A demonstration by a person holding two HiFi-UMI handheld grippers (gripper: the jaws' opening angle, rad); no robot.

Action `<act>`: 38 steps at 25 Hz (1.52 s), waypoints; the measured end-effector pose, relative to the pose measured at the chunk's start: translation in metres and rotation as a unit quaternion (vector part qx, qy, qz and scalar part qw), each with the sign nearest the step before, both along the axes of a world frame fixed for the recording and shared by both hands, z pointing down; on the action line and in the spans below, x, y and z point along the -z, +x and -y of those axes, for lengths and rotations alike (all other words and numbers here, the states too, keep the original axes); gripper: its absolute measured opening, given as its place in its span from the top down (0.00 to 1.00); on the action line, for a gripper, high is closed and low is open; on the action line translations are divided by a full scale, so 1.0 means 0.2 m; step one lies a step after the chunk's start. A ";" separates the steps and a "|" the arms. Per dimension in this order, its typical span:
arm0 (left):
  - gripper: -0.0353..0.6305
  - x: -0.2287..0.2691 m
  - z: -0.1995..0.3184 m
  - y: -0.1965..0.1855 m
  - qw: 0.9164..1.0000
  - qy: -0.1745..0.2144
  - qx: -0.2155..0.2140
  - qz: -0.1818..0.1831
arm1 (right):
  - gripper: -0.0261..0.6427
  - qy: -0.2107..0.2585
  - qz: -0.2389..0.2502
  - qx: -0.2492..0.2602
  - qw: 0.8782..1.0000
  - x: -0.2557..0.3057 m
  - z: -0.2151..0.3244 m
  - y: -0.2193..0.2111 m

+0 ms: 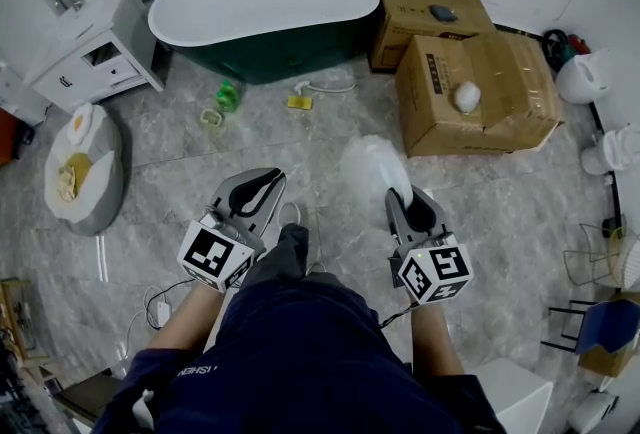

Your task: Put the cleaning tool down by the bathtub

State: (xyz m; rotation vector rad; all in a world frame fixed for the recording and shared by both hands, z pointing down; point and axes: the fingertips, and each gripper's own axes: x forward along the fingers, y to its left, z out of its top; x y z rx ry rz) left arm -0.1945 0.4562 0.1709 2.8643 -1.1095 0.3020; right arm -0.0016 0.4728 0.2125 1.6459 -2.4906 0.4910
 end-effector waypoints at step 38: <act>0.88 -0.12 1.46 -0.23 0.997 -0.029 -0.067 -0.015 | 0.82 -0.029 -0.022 -0.038 0.999 -0.03 1.37 -0.31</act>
